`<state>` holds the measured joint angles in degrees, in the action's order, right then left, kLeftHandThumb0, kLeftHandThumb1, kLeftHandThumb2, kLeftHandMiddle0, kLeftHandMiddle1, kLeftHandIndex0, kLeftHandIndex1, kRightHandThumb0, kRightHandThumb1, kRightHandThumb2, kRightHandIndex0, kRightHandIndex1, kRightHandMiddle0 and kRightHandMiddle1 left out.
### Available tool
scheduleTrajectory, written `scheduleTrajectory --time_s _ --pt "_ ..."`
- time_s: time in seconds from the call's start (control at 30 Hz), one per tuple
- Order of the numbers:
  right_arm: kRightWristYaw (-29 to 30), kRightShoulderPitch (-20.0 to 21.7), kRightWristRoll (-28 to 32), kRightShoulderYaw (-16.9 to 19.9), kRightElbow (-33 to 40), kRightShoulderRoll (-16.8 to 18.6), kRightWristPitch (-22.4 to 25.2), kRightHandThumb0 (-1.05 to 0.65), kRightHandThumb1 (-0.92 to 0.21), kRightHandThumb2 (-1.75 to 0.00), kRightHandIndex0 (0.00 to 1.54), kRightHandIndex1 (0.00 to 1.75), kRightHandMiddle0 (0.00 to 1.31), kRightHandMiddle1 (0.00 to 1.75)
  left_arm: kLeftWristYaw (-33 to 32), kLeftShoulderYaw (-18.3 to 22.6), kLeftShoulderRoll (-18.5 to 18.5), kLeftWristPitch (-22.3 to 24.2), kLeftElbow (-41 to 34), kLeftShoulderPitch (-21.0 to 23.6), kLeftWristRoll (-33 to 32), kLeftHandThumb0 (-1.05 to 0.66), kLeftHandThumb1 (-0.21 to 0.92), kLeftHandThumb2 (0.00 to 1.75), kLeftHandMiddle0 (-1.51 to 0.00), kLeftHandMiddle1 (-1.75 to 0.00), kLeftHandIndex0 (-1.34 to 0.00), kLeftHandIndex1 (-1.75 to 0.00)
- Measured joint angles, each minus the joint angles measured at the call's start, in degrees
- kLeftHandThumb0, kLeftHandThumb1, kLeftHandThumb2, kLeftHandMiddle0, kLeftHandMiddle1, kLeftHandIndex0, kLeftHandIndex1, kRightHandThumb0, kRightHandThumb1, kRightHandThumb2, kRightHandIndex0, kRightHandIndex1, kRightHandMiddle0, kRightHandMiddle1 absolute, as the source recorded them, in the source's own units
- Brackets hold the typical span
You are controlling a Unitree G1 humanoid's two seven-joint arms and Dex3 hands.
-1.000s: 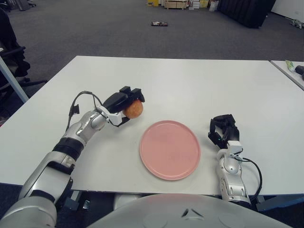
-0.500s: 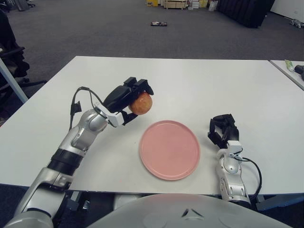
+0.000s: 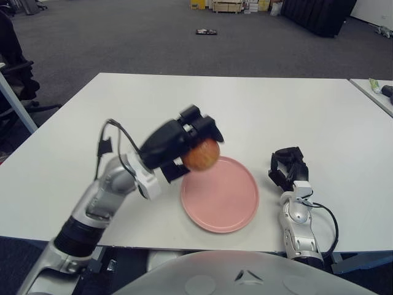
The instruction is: Put the apple into the plate.
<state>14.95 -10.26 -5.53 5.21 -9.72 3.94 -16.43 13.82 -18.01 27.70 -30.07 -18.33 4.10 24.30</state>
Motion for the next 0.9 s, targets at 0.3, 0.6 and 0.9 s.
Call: scheduleTrajectory --time_s 0.3,0.6,0.9 --pt "-0.1 0.3 0.1 0.0 -0.4 -0.1 -0.3 -0.38 -0.71 -0.83 0.54 1.26 0.32 1.75 -1.7 -5.8 -1.8 -11.9 8.8 4.4 11.1 0.00 0.01 1.66 -0.87 -1.70 -0.60 -1.75" --pt "0.3 0.3 0.0 0.3 -0.1 0.1 0.8 -0.37 -0.71 -0.82 0.55 1.28 0.32 1.75 -4.5 -9.4 -3.5 -18.4 18.4 6.2 18.3 0.00 0.04 1.63 -0.85 -1.71 -0.57 -1.75" --pt "0.8 0.2 -0.2 0.0 0.6 0.1 1.3 -0.38 -0.70 -0.83 0.57 1.29 0.32 1.75 -9.4 -10.9 -5.0 -20.1 26.1 8.2 24.2 0.00 0.05 1.62 -0.84 -1.71 -0.56 -1.75"
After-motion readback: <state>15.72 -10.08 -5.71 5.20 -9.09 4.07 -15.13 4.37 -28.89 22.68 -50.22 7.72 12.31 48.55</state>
